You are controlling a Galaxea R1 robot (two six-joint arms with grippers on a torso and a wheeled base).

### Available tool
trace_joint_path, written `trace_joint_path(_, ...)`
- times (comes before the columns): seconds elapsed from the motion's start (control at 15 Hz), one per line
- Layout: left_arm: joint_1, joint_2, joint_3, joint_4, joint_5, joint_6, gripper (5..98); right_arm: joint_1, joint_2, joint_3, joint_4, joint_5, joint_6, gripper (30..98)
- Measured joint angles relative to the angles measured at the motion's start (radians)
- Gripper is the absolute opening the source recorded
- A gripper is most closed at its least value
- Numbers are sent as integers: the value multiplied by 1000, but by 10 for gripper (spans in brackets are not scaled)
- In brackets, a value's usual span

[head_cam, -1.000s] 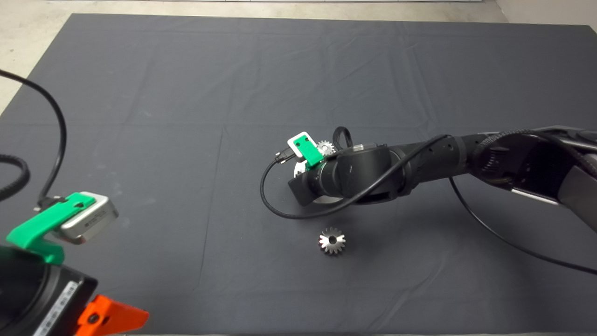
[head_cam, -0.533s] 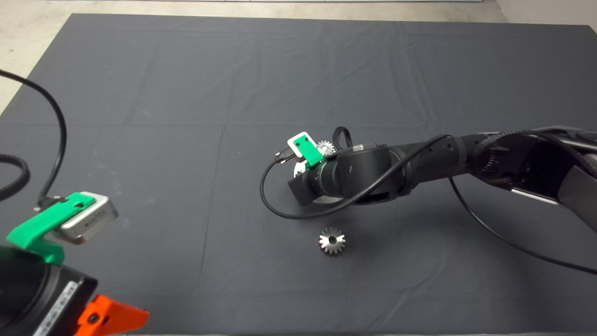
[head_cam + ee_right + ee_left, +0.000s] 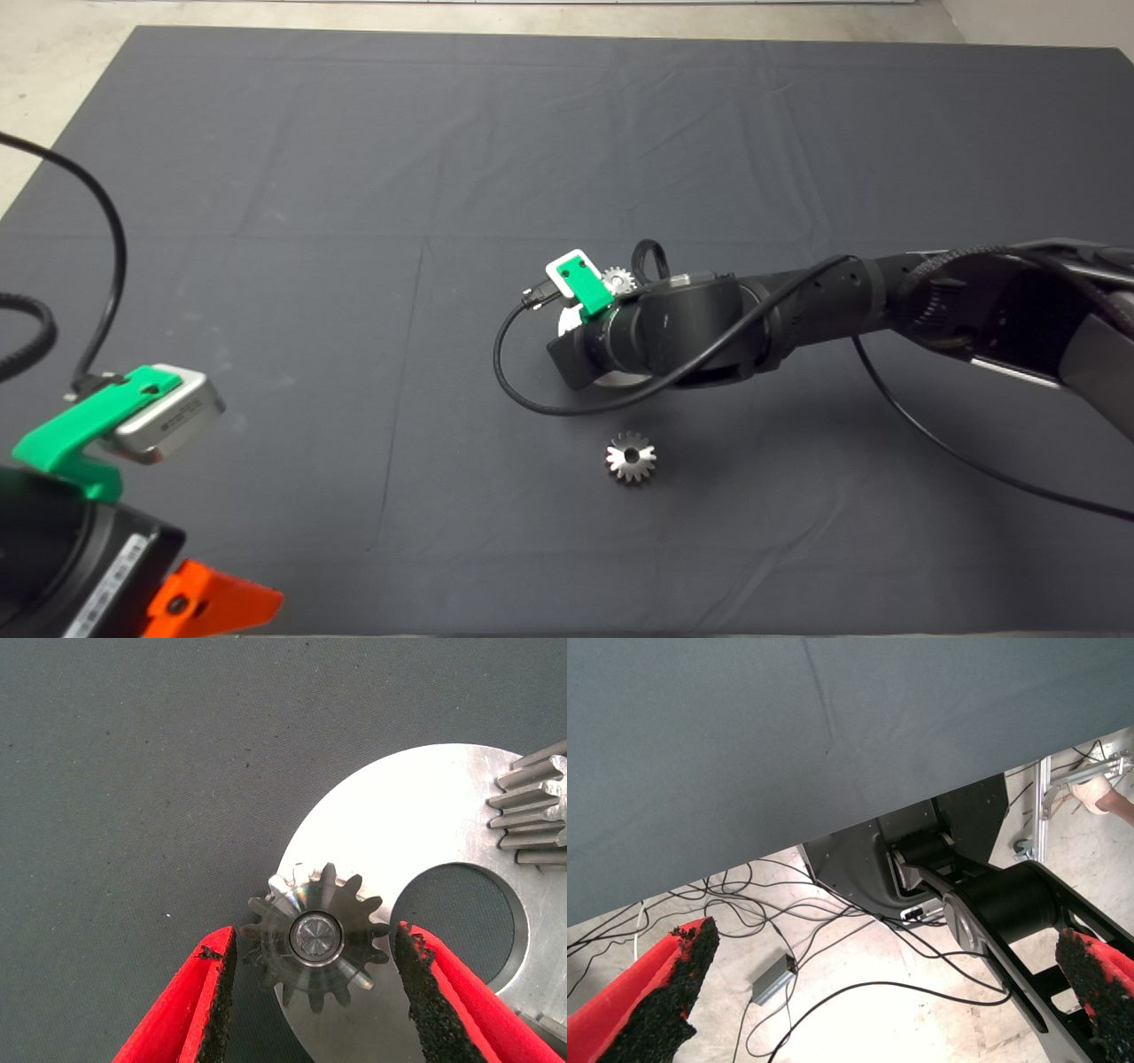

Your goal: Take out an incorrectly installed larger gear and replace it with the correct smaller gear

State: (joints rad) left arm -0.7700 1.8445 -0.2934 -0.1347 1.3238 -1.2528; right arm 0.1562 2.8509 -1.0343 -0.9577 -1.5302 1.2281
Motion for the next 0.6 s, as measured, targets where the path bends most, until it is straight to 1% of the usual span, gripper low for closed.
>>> trace_joint_path(0.07,0,-1,0,0,0,0,976,6,-4,11,4,1,0,510)
trace_joint_path(0.13,0,-2,0,0,0,0,976,26,-14,37,11,0,2,531)
trace_joint_path(0.2,0,-2,0,0,0,0,976,65,-28,73,34,1,12,531)
trace_joint_path(0.27,0,-2,0,0,-1,0,976,127,-52,117,84,2,28,531)
trace_joint_path(0.33,0,-2,0,0,0,0,976,197,-80,159,146,2,46,566)
trace_joint_path(0.4,0,-2,0,0,0,0,976,265,-110,203,225,0,64,583)
trace_joint_path(0.47,0,-1,0,0,-1,0,976,328,-143,249,324,0,87,583)
trace_joint_path(0.53,0,0,0,0,-3,1,976,378,-171,295,425,-1,111,584)
trace_joint_path(0.6,0,1,0,0,-12,1,976,424,-198,339,518,-1,136,612)
